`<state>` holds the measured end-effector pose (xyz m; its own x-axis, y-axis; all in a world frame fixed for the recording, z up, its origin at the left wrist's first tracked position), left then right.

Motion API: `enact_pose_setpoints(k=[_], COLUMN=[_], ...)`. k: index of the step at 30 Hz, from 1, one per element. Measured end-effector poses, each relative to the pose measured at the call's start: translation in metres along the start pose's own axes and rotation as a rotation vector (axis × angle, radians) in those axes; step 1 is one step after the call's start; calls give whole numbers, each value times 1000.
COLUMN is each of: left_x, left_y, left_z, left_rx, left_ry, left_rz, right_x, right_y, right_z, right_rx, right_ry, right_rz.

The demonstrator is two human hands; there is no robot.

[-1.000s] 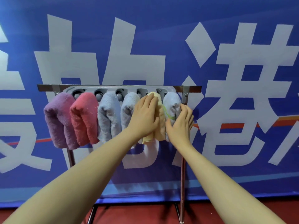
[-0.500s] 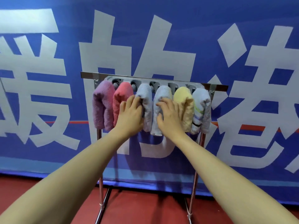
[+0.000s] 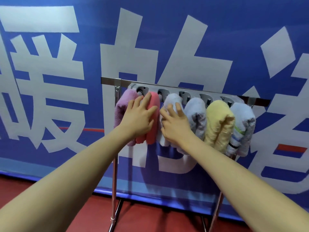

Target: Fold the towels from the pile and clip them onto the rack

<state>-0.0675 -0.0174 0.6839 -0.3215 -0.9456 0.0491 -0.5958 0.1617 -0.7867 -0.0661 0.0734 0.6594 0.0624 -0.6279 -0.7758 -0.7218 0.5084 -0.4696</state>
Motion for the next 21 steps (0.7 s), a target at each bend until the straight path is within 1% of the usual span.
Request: enact_pose_setpoints(k=[2,4,5,6,8,10,12,15,17,21], left_x=[3,4,3,2,1,3,4,5,7,20], left_y=[2,5,7,8,11,13,9,-5,-20,-59], left_z=[2,5,7,9,10,9,6,-3,-11,-34], left_rx=[6,5,-4,-19,-53,-61,-44,13,23,69], left_ry=[33,44,52,62,81,96,84,72,71,55], left_rz=[14,35,51,71,111,173,234,303,335,376], right_x=[12,19,21,22,19,9,2,-8,-18,-53], right_y=[15,24,26,25,19,7,-9,-28,-39,-67], right_z=[9,17,19,21,21,22,23,21,17,-7], right_rx=[76,93,73,44,-67,-212,-348,-421,-412,-306], right_ry=[-29,-40,-43,-48,-36,1,-1,9,34,98], right_rz=[39,37,28,11,-58,-164,-208,-330,-416,-622])
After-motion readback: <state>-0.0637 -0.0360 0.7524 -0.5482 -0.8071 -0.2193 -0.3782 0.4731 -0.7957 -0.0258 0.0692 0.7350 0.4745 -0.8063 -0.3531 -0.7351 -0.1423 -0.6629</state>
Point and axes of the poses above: each hand's wrist, its own z-axis away from the middle knuckle, its own y-axis out of the palm, x = y × z, the point moved 8 cm from there along -z, towards the middle knuckle, and after that the axes turned 10 degrees about -y, right-handed, at the moved point
